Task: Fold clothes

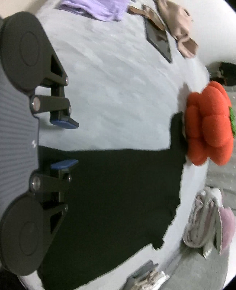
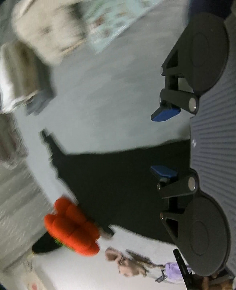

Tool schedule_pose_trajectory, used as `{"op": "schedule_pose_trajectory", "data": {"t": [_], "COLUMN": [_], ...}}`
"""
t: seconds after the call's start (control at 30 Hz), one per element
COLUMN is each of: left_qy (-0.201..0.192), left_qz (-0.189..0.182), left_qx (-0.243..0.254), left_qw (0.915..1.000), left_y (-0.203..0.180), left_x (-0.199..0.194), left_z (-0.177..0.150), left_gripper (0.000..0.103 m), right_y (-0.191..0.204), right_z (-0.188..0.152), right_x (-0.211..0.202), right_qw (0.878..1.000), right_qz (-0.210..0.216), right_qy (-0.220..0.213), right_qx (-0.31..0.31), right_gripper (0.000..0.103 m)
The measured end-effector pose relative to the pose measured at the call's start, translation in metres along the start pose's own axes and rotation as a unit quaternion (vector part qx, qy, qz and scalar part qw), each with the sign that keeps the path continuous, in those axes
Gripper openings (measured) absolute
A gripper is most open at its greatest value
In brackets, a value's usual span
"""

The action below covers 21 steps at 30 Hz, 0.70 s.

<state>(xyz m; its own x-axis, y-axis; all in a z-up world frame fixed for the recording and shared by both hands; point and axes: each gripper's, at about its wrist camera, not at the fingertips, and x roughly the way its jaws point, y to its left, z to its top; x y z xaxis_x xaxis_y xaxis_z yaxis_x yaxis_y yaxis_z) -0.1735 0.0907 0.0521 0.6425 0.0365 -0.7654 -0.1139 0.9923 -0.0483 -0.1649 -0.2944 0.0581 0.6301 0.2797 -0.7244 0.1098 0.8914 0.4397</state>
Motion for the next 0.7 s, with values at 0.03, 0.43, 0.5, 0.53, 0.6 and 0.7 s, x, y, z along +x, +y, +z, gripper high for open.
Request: {"op": "schedule_pose_trajectory", "data": {"t": [0.03, 0.43, 0.5, 0.53, 0.6, 0.7], "left_qy": [0.002, 0.013, 0.011, 0.012, 0.007, 0.002], "left_qz": [0.002, -0.009, -0.007, -0.01, -0.007, -0.009], "left_qx": [-0.001, -0.02, -0.018, -0.021, -0.024, -0.021], "left_qw": [1.0, 0.9997, 0.9997, 0.9997, 0.9996, 0.9997], "left_y": [0.001, -0.005, -0.005, -0.004, 0.0, 0.001], "left_x": [0.0, -0.001, -0.006, -0.009, -0.019, -0.031], "left_z": [-0.003, -0.023, -0.026, -0.026, -0.026, -0.029], "left_gripper": [0.038, 0.0, 0.0, 0.0, 0.0, 0.0], "right_y": [0.002, 0.035, 0.04, 0.041, 0.04, 0.035], "right_z": [-0.005, -0.035, -0.04, -0.039, -0.035, -0.026], "right_x": [0.0, 0.028, 0.029, 0.027, 0.018, -0.002], "right_qw": [1.0, 0.997, 0.996, 0.996, 0.998, 0.999], "right_qz": [-0.007, -0.01, -0.027, -0.023, -0.023, -0.024], "right_qy": [0.006, 0.053, 0.039, 0.032, 0.015, -0.008], "right_qx": [-0.002, -0.063, -0.08, -0.074, -0.064, -0.046], "right_gripper": [0.058, 0.019, 0.006, 0.005, 0.005, 0.005]}}
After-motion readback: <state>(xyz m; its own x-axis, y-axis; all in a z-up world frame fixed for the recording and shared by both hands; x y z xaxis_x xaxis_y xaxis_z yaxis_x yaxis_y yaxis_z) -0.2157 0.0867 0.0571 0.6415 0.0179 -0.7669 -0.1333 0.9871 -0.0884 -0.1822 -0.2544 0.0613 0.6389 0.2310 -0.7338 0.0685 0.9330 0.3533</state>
